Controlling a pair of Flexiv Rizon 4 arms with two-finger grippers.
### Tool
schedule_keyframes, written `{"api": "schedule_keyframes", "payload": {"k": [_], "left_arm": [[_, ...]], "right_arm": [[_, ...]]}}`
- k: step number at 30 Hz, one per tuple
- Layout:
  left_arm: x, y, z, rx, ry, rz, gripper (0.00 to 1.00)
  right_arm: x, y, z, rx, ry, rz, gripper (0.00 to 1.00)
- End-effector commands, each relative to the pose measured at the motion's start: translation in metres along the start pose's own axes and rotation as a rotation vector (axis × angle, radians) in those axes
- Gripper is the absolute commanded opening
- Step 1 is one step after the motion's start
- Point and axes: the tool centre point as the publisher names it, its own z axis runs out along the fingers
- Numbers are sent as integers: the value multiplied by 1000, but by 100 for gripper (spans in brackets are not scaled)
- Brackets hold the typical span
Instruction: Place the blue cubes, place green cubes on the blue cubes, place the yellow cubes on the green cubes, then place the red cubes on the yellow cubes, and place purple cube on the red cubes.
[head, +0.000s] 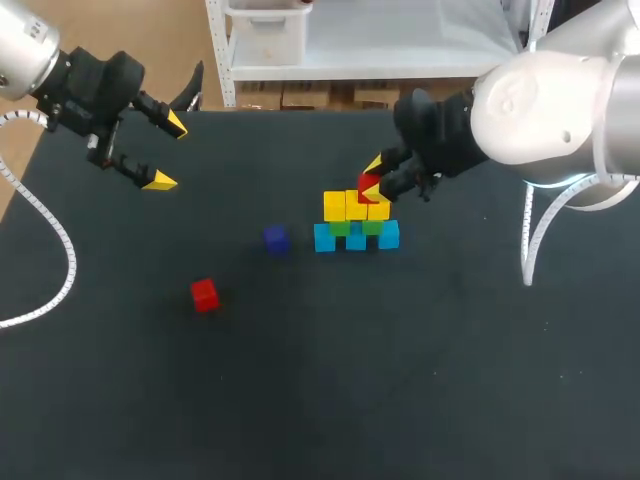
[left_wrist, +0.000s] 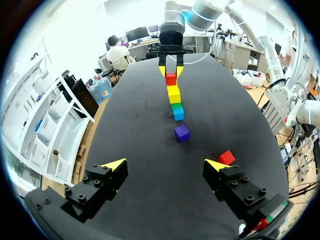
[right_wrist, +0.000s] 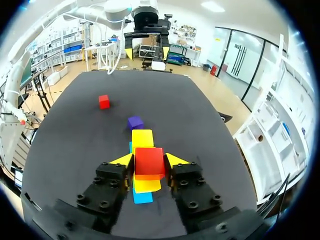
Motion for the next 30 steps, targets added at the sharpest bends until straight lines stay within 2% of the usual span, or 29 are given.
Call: {"api": "schedule_keyframes", "payload": {"k": [1,8,14,19,25,30], "left_arm": [[1,-1,0,-2,-2,3,100],[1,-1,0,-2,-2,3,100],[1,-1,0,-2,-2,3,100],[1,-1,0,-2,-2,3,100],[1,-1,0,-2,-2,3,100],[1,-1,0,-2,-2,3,100]], "right_arm": [[1,-3,2,-6,-3,-1,100],[-1,-5,0,-13,-15,-1,100],[2,-6,-27,-76,-125,3,100],[24,-3,-64,-150,-254,-24,100],[59,0,-103,-137,-282,-56,100],[86,4,-120,-113,-311,-66,100]]}}
